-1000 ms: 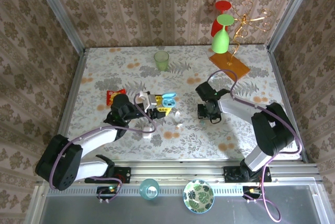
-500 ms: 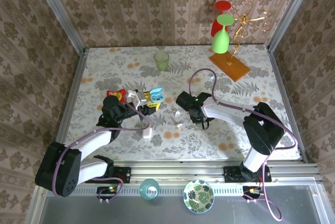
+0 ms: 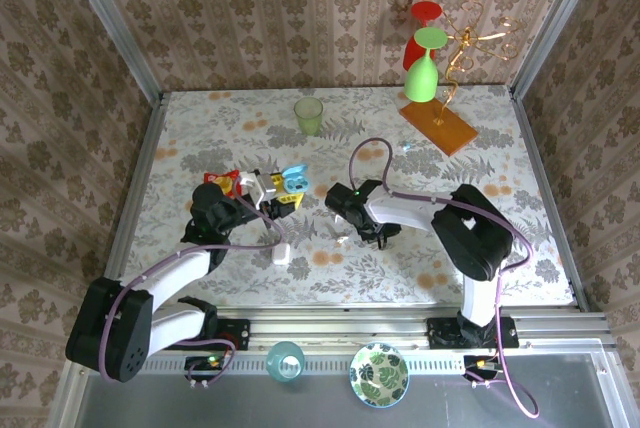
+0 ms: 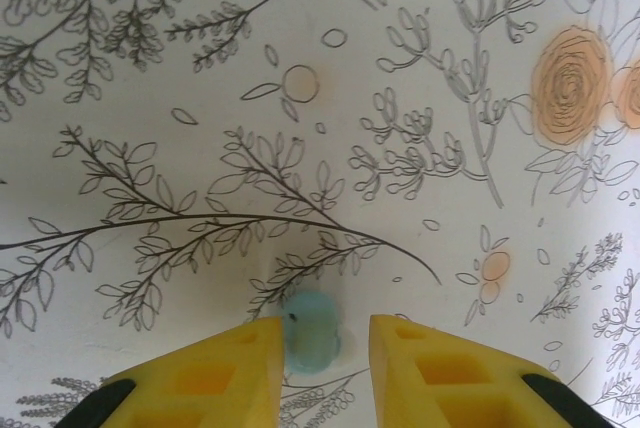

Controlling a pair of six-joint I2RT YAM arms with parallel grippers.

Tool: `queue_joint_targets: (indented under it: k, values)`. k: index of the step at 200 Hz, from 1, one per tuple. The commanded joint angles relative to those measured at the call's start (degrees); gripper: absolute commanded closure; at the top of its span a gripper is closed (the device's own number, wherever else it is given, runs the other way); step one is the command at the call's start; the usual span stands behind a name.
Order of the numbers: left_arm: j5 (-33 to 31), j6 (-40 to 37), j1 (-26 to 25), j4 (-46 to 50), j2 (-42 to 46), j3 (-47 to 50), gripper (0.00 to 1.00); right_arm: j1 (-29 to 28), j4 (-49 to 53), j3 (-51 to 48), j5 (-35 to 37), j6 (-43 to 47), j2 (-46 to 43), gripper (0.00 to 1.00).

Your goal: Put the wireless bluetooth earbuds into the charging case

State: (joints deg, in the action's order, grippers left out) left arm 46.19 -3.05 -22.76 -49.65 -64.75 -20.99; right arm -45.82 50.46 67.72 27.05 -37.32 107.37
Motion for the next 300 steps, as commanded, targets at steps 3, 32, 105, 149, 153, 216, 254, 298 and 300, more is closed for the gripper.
queue_joint_targets:
  k: [3, 32, 105, 149, 153, 216, 254, 298, 300]
  values:
    - [0.42, -1.26, 0.52, -1.24, 1.03, 0.67, 0.73, -1.29, 3.34, 2.11, 3.9, -2.28, 1.84, 0.72]
    - [0.51, -1.16, 0.51, -1.33, 1.03, 0.6, 0.73, -2.07, 4.21, 2.68, 4.89, -2.52, 3.26, 0.72]
    - [0.6, -0.91, 0.53, -1.42, 1.29, 0.71, 0.73, -2.07, 4.16, 2.5, 5.14, -1.88, 5.4, 0.76]
    - [0.52, -0.9, 0.55, -1.42, 1.4, 0.79, 0.73, -2.06, 4.13, 2.68, 5.4, -1.19, 6.05, 0.82]
    - [0.53, -0.91, 0.51, -1.42, 1.38, 0.8, 0.73, -1.94, 4.13, 2.68, 5.49, -1.16, 5.89, 0.83]
    - [0.94, -0.62, 0.42, -1.41, 1.11, 0.52, 0.73, 2.0, -2.05, 0.13, -5.59, 0.83, -5.7, 0.83]
    - [1.26, -0.11, 0.08, -1.73, 1.12, 0.43, 0.73, 12.21, -12.86, -5.53, -32.12, 1.7, -14.91, 0.83]
    - [1.47, 0.07, -0.99, -2.0, 0.85, 0.32, 0.73, 21.57, -21.56, -9.76, -56.3, -0.16, -19.51, 0.81]
    - [1.51, 0.13, -1.04, -1.96, 0.85, 0.27, 0.73, 21.85, -21.79, -9.86, -56.99, -0.22, -19.6, 0.81]
